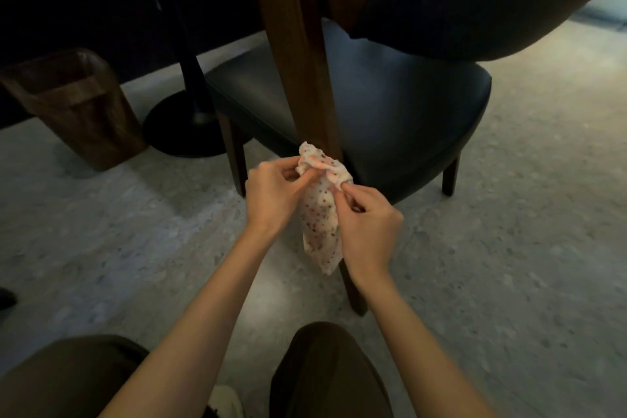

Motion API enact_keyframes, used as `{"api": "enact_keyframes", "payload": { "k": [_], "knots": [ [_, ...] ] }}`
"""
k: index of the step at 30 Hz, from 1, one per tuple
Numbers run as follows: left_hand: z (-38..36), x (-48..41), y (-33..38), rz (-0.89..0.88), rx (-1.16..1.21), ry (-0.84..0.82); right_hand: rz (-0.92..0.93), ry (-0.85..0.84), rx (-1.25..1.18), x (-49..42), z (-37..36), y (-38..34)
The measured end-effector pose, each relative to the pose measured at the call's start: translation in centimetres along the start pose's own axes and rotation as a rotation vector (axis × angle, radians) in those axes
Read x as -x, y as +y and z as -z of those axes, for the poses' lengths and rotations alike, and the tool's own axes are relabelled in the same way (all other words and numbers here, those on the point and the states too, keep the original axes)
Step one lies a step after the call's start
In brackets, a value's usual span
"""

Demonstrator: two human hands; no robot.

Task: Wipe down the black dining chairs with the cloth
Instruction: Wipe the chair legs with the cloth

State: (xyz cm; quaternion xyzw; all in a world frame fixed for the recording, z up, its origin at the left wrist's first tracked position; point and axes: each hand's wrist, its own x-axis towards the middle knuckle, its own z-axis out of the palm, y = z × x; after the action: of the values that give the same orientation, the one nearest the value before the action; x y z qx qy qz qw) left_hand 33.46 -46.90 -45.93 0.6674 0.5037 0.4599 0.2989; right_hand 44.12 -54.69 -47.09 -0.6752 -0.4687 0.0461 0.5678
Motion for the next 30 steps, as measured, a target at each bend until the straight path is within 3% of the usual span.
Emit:
{"api": "enact_keyframes", "payload": {
  "k": [15, 23, 30],
  "knots": [
    [6.1, -8.2, 8.7, -0.199, 0.184, 0.138, 0.344, 0.026, -0.133, -10.7, -0.8, -10.8],
    [5.2, -7.2, 6.2, -0.126, 0.262, -0.009, 0.364, -0.064, -0.036, -8.1, -0.8, -6.7],
    [6.0, -9.2, 7.2, -0.175, 0.270, 0.011, 0.475, -0.025, 0.022, -11.0, -0.9, -11.1]
  ]
}}
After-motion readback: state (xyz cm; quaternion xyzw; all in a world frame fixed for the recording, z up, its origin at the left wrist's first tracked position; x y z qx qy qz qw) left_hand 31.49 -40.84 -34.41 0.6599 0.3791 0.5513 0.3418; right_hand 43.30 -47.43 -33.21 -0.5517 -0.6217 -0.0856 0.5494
